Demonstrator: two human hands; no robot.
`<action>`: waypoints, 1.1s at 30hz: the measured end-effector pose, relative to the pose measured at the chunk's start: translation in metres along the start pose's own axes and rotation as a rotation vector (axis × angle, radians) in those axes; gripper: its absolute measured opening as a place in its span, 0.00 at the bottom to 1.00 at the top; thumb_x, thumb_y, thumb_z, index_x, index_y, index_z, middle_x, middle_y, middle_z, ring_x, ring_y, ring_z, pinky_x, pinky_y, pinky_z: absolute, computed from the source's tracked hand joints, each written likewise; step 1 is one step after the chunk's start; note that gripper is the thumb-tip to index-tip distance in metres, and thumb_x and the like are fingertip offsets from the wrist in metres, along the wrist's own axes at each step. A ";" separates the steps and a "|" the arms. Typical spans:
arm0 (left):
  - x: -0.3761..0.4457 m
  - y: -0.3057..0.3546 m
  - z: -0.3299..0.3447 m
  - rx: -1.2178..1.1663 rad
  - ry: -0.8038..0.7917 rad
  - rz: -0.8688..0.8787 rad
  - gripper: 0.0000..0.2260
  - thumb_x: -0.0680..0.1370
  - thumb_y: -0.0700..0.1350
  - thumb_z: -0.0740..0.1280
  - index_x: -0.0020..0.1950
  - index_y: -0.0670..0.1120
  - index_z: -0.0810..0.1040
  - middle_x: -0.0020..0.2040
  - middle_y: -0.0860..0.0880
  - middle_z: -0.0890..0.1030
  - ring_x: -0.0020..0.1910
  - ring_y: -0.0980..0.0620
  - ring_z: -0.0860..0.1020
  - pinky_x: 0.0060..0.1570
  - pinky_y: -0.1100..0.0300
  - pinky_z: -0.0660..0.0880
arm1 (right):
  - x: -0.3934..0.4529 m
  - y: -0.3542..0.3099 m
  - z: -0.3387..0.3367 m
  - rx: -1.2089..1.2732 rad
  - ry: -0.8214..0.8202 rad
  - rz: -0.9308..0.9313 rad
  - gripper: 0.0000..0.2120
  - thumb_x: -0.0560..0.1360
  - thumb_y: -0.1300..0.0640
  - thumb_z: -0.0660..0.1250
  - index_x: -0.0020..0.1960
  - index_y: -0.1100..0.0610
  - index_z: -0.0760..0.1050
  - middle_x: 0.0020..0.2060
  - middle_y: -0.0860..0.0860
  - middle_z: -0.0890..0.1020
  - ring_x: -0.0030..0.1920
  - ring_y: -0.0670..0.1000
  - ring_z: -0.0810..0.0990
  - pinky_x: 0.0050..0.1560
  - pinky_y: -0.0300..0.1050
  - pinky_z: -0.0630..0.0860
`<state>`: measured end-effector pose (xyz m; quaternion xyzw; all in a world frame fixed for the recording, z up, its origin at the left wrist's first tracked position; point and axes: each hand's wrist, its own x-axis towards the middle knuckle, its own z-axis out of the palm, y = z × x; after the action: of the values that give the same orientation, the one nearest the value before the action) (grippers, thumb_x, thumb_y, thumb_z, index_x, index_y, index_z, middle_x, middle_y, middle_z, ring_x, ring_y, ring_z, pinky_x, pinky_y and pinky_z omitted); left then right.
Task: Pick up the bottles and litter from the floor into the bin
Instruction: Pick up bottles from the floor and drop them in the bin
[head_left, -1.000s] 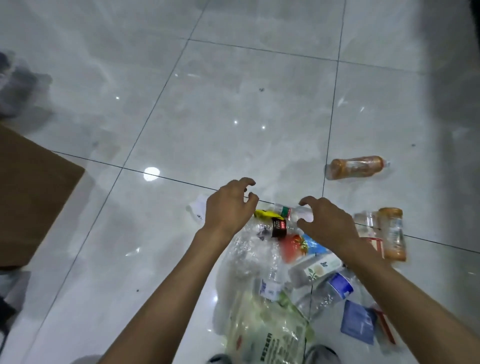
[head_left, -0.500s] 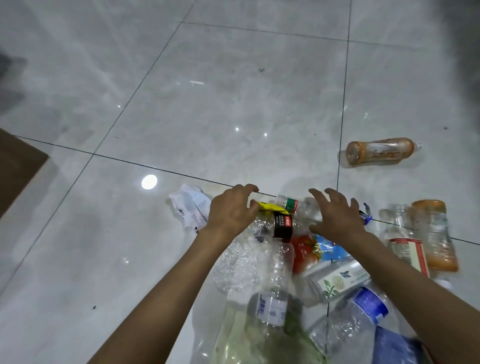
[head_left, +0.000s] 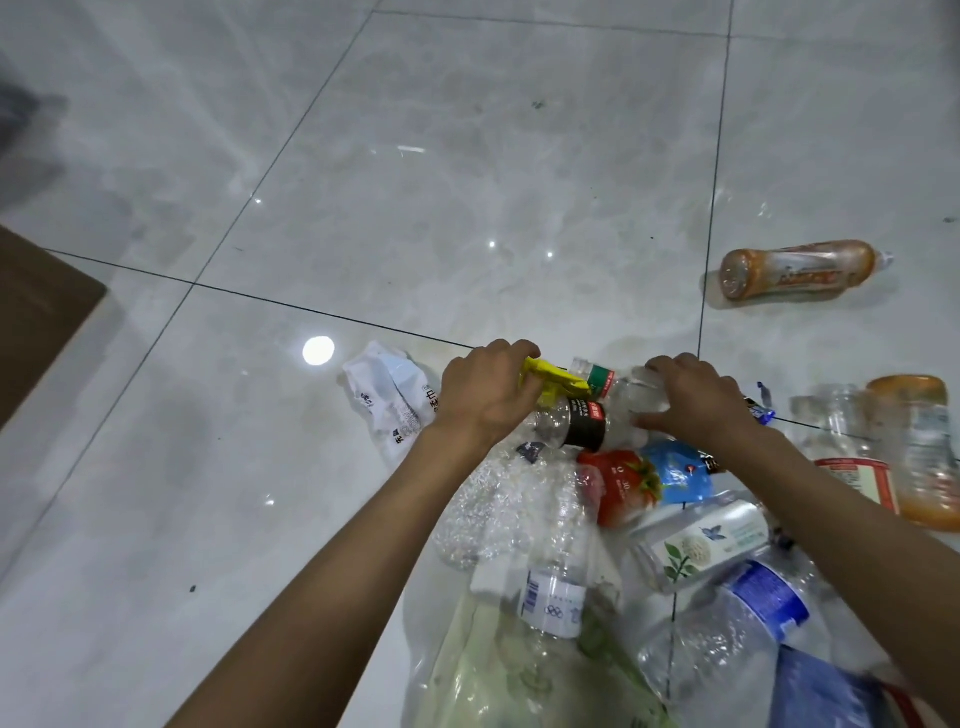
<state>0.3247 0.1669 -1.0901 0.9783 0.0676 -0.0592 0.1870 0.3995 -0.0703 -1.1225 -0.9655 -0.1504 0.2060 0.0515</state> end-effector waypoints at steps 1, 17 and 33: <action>0.001 0.000 0.001 0.007 -0.001 0.007 0.16 0.80 0.52 0.60 0.67 0.54 0.75 0.57 0.50 0.80 0.55 0.45 0.78 0.48 0.53 0.73 | 0.001 0.001 0.001 0.011 0.004 -0.001 0.35 0.68 0.41 0.74 0.69 0.52 0.68 0.60 0.55 0.74 0.61 0.57 0.73 0.56 0.52 0.71; 0.023 0.012 0.020 0.216 -0.015 0.074 0.20 0.75 0.38 0.62 0.66 0.50 0.76 0.60 0.46 0.79 0.58 0.41 0.74 0.46 0.52 0.69 | -0.016 0.021 -0.027 0.184 0.164 0.057 0.31 0.67 0.38 0.73 0.66 0.49 0.72 0.51 0.53 0.76 0.51 0.55 0.77 0.45 0.47 0.73; 0.091 0.016 0.062 0.294 -0.189 0.106 0.41 0.68 0.63 0.75 0.76 0.51 0.63 0.73 0.48 0.66 0.73 0.46 0.63 0.63 0.48 0.66 | -0.015 0.046 -0.041 0.229 0.221 0.047 0.33 0.66 0.30 0.69 0.64 0.47 0.73 0.48 0.52 0.77 0.45 0.50 0.74 0.40 0.44 0.68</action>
<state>0.4113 0.1390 -1.1544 0.9873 -0.0115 -0.1501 0.0503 0.4161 -0.1203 -1.0870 -0.9734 -0.0967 0.1157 0.1726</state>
